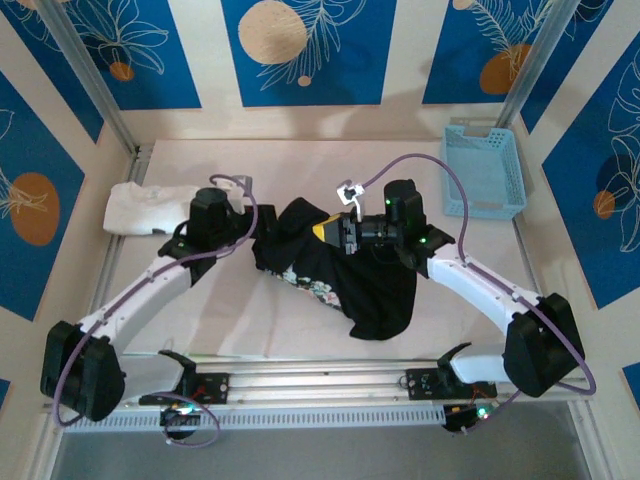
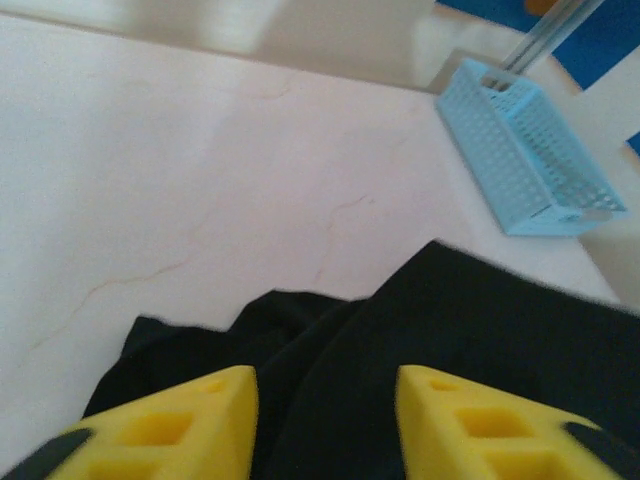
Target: Fold the inside-out t-shirt
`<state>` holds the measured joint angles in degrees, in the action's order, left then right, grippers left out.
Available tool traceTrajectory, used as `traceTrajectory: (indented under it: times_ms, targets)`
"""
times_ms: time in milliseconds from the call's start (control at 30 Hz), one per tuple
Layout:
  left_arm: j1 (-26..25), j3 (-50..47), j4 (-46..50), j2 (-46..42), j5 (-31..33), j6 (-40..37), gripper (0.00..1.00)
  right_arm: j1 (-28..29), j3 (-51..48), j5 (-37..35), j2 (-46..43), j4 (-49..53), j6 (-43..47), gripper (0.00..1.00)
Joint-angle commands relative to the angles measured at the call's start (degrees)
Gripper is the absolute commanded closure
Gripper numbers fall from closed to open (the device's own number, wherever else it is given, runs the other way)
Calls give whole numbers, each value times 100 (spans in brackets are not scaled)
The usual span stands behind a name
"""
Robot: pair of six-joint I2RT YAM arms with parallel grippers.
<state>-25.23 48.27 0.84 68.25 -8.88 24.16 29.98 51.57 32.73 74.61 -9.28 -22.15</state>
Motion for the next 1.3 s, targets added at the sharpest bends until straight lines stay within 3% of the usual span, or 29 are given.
traceTrajectory:
  times_ms: [0, 167, 367, 533, 667, 833, 1100, 1267]
  targets:
    - [-319, -181, 615, -534, 589, -700, 52, -36, 83, 224, 49, -233, -44, 100]
    - [-409, -318, 355, -525, 19, -795, 50, -52, 117, 203, 119, -211, -4, 100]
    - [-509, 223, 175, 432, -892, -722, 46, -45, 86, 252, 141, -293, -77, 100]
    - [-518, 612, -64, 1186, -1061, -727, 44, -38, -36, 320, 99, -349, -82, 100]
    - [-501, 848, -598, 1636, -1392, -453, 72, -75, -135, 279, -60, 4, 287, 100]
    - [-446, 821, -1096, 1706, -1720, -153, 99, -264, -424, 263, -404, 216, 527, 100]
    - [-298, 200, -1923, 815, -2272, 516, 100, -429, -502, -181, -719, 655, 919, 100]
    - [-297, -123, -2497, 199, -2813, 1156, 100, -439, -199, -1586, -547, 1026, 478, 95]
